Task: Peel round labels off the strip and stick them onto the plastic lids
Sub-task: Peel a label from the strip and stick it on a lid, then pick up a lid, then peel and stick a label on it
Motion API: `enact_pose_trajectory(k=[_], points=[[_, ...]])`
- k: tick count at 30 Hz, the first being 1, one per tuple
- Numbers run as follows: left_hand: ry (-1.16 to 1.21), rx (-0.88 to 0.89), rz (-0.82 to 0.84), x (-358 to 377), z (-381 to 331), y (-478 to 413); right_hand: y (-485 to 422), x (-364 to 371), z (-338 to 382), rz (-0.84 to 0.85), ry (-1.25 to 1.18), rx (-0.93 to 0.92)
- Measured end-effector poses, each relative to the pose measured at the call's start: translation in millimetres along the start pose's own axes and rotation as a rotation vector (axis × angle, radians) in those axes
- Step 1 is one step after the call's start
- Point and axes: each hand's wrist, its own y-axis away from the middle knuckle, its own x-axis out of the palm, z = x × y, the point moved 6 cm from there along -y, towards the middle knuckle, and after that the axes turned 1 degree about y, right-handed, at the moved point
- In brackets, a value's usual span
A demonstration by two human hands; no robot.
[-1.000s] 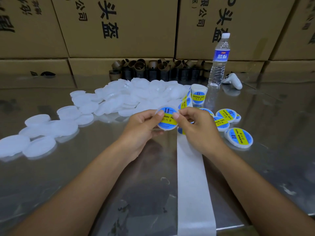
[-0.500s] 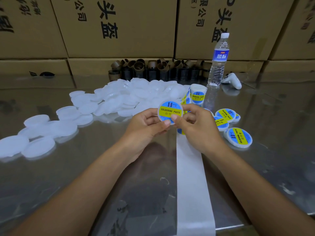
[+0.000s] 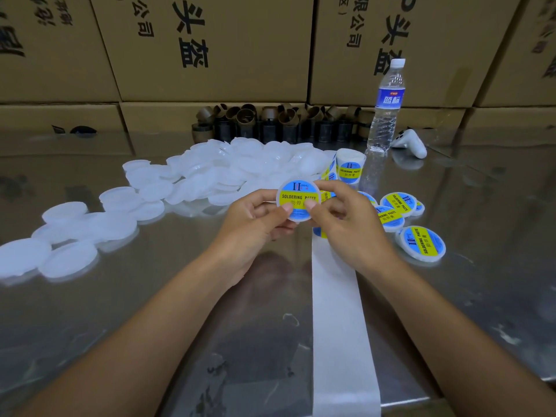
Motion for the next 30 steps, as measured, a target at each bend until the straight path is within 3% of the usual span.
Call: enact_pose_trajectory(k=[11, 21, 30], points=[[0.042, -0.004, -0.029, -1.7, 0.8, -2.0, -2.6, 0.0, 1.1, 0.04, -0.074, 0.011], [0.016, 0.021, -0.298, -32.5, -4.2, -8.1, -9.8, -67.5, -49.0, -0.606, -0.096, 0.33], [-0.167, 0.049, -0.277, -31.9, -4.6, -5.3, -0.8, -84.1, -58.4, -0.753, 0.145, 0.443]])
